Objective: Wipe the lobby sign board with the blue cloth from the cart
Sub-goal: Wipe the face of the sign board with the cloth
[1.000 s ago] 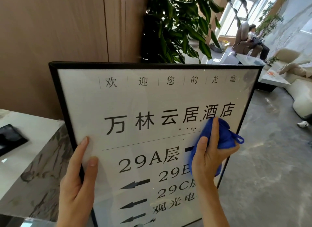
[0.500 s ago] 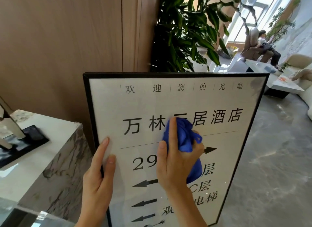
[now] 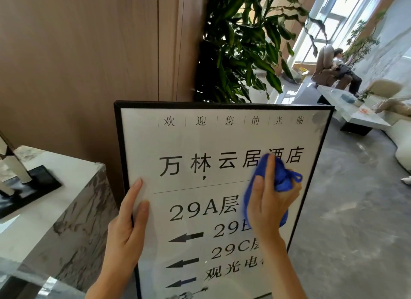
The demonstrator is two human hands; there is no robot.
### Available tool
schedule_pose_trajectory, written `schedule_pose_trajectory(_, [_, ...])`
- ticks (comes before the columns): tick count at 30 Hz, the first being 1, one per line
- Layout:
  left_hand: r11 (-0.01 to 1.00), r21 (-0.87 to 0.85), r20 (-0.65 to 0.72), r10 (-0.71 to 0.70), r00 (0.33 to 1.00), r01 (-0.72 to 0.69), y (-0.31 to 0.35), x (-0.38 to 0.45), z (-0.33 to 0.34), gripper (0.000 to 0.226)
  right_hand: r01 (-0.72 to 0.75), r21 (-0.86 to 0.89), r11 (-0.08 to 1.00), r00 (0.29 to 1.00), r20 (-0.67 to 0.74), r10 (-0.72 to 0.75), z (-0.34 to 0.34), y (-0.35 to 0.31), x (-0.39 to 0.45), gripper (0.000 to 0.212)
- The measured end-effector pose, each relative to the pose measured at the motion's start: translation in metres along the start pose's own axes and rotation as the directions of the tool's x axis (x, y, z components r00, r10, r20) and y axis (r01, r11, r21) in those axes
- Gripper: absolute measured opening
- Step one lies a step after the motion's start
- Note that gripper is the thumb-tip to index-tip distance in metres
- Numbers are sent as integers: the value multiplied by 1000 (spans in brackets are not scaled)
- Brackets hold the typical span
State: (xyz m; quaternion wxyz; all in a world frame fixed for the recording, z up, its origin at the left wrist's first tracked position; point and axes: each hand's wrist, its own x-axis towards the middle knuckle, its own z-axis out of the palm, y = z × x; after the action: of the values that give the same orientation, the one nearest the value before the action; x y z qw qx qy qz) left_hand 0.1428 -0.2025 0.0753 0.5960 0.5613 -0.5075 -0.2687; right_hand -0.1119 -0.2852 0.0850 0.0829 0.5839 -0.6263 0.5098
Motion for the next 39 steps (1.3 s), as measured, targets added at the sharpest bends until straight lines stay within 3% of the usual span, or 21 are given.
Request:
schedule_pose_trajectory(4, [1000, 20, -8, 10, 1000, -10, -7, -1, 3, 58, -170, 43, 984, 978, -117, 174, -11, 35, 30, 52])
schedule_pose_trajectory(8, [998, 40, -60, 48, 997, -45, -14, -6, 6, 60, -143, 106, 984, 969, -188, 161, -8, 37, 34, 49])
schedule_pose_trajectory(14, [998, 19, -64, 63, 996, -62, -26, -4, 9, 62, -131, 172, 976, 984, -99, 150, 4, 7, 32, 49])
schedule_pose_trajectory(19, [990, 13, -55, 142, 988, -141, -25, 5, 9, 65, -10, 85, 996, 1000, -12, 11, 30, -46, 10, 64])
schedule_pose_trajectory(23, [990, -12, -68, 136, 988, -137, -34, 6, 10, 57, 208, 80, 975, 978, 9, -209, 48, -87, -16, 39])
schedule_pose_trajectory(26, [991, -3, -65, 136, 989, -136, -38, 9, 10, 53, 420, -4, 908, 901, 121, -416, 59, -95, -41, 54])
schedule_pose_trajectory(28, [989, -12, -51, 147, 988, -147, -38, 11, 10, 46, 520, -42, 853, 837, 223, -499, 60, -89, -60, 54])
schedule_pose_trajectory(31, [986, -28, -36, 164, 986, -165, -37, 11, 10, 43, 655, -116, 747, 748, 236, -620, 54, -70, -90, 47])
schedule_pose_trajectory(35, [982, -17, -19, 186, 982, -186, -39, 4, 7, 45, 733, -116, 670, 674, 257, -693, 44, -44, -111, 45])
schedule_pose_trajectory(39, [985, -21, -29, 169, 985, -169, -37, -6, 4, 38, 698, -117, 706, 699, 325, -637, 31, -25, -101, 47])
